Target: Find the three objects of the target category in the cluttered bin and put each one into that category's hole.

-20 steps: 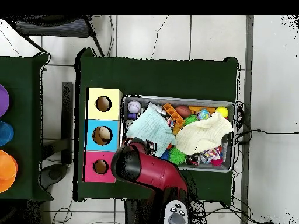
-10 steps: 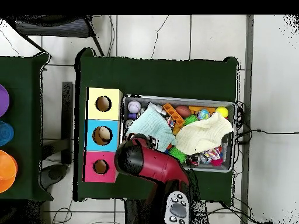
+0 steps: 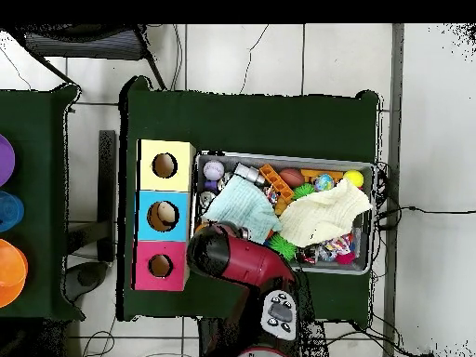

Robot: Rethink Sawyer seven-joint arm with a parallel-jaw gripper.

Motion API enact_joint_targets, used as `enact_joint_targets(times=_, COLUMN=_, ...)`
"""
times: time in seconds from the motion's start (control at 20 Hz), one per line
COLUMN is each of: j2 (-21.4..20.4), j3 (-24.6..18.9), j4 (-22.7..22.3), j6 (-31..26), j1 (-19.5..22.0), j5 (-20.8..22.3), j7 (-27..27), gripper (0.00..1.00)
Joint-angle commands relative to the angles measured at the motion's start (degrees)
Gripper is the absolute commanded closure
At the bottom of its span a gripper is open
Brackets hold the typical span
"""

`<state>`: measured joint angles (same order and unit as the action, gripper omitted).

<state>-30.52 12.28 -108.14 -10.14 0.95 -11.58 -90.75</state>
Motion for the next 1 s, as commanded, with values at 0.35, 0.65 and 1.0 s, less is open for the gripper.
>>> enact_joint_targets(times=0.35, j2=4.7, j3=-5.6, j4=1.5, j6=7.5, j1=2.8, j5=0.4, j7=-10.6, gripper=1.00)
enact_joint_targets(times=0.65, j2=3.2, j3=-5.6, j4=0.1, j6=8.1, j1=2.9, j5=0.3, j7=-11.1, gripper=1.00)
enact_joint_targets(times=1.0, j2=-7.4, j3=-4.0, j4=-5.6, j6=2.6, j1=3.5, j5=1.3, j7=-9.9, gripper=1.00)
